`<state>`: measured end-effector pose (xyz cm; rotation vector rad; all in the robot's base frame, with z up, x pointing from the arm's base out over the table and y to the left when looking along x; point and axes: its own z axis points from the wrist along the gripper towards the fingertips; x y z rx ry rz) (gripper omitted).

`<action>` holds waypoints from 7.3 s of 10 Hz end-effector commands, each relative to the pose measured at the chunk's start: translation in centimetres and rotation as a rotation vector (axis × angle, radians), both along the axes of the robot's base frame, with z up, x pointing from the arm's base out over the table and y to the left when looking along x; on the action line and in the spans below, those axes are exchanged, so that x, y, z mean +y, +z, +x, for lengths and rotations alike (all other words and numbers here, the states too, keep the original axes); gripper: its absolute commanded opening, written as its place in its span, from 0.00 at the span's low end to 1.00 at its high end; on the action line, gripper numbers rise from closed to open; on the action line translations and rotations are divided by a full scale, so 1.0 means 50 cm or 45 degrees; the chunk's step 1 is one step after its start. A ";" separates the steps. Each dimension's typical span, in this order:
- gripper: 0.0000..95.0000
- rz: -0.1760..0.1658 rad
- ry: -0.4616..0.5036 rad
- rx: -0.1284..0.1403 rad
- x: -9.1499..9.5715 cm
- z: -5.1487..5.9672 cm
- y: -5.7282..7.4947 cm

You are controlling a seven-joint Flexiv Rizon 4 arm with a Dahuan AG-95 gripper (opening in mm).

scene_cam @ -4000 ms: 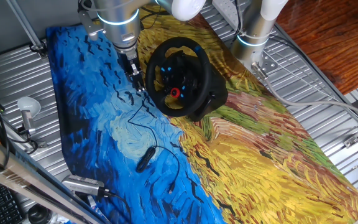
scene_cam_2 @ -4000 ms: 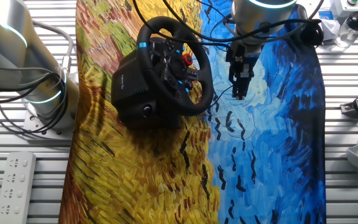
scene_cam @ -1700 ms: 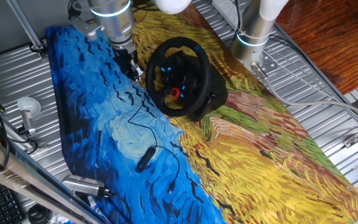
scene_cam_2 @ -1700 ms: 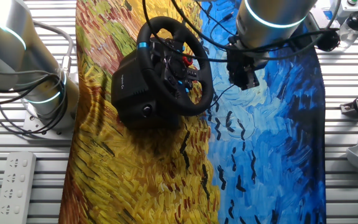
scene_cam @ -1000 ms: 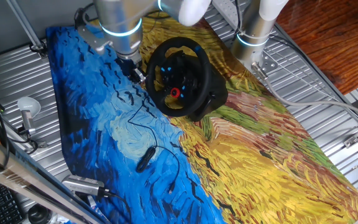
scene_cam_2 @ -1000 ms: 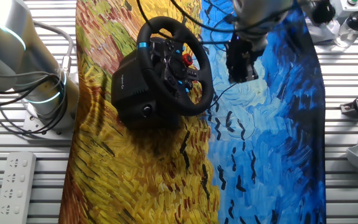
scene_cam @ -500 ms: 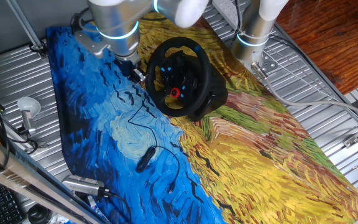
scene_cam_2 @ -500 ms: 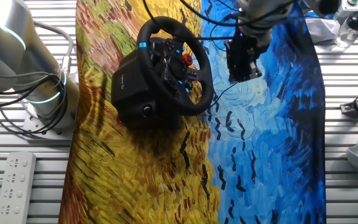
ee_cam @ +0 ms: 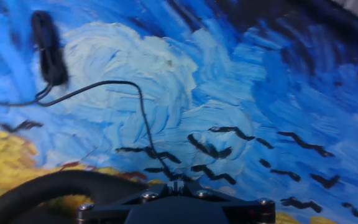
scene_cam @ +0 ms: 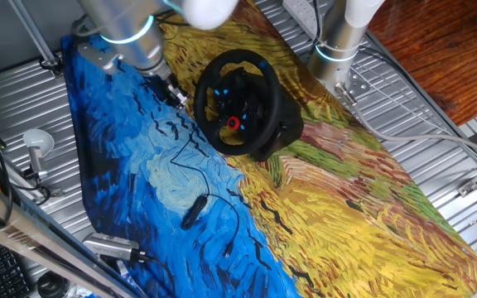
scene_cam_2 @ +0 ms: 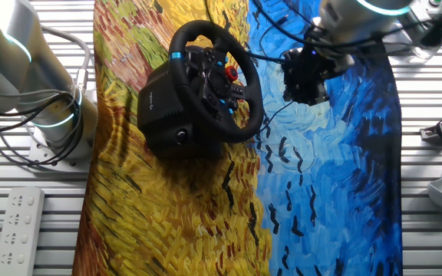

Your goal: Rotate the steering wheel 90 degrees clockwise

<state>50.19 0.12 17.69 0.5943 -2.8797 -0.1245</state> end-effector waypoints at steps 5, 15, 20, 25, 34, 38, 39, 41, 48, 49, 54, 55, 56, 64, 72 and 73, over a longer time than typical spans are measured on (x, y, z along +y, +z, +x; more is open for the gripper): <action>0.00 0.007 0.018 -0.007 0.000 -0.002 0.000; 0.00 0.030 -0.067 -0.008 0.000 -0.002 0.000; 0.00 0.138 -0.048 0.277 0.000 -0.002 0.000; 0.00 0.150 -0.035 0.308 0.000 -0.002 0.000; 0.00 0.160 -0.009 0.335 0.021 -0.107 0.048; 0.20 0.171 0.036 0.330 0.044 -0.173 0.092; 0.20 0.187 0.074 0.323 0.047 -0.183 0.097; 0.20 0.219 0.171 0.330 0.050 -0.195 0.102; 0.20 0.269 0.288 0.451 0.053 -0.204 0.107; 0.20 0.254 0.267 0.445 0.053 -0.204 0.107; 0.20 0.272 0.302 0.331 0.053 -0.203 0.107; 0.20 0.281 0.346 0.323 0.053 -0.203 0.107; 0.20 0.279 0.353 0.312 0.053 -0.203 0.107; 0.40 0.264 0.329 0.290 0.053 -0.203 0.107; 0.40 0.328 0.471 0.348 0.075 -0.296 0.167; 0.40 0.353 0.519 0.352 0.080 -0.306 0.169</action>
